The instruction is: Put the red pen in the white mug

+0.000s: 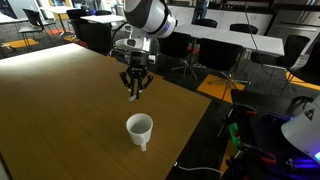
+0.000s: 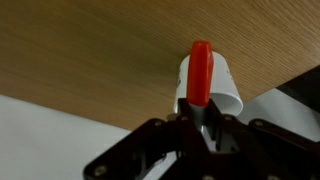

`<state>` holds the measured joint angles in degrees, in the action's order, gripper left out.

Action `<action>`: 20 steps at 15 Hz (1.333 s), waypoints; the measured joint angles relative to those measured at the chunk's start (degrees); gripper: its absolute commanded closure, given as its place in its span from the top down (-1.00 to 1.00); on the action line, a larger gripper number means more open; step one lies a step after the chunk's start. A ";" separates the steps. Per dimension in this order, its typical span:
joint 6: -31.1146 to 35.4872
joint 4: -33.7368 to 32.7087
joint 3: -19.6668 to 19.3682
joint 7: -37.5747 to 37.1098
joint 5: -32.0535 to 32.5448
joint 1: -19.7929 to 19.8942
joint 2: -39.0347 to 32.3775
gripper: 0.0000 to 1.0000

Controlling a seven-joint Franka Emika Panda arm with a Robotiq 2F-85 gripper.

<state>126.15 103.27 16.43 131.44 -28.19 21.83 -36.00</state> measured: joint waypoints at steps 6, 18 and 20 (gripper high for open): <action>-10.09 -0.14 -0.98 9.65 -0.57 -0.08 1.13 -0.90; -26.06 -3.61 3.61 17.73 -2.49 3.50 -0.39 -0.60; -26.09 -3.77 3.62 17.73 -2.50 3.53 -0.78 -0.90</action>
<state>100.06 99.50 20.04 149.17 -30.69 25.36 -36.78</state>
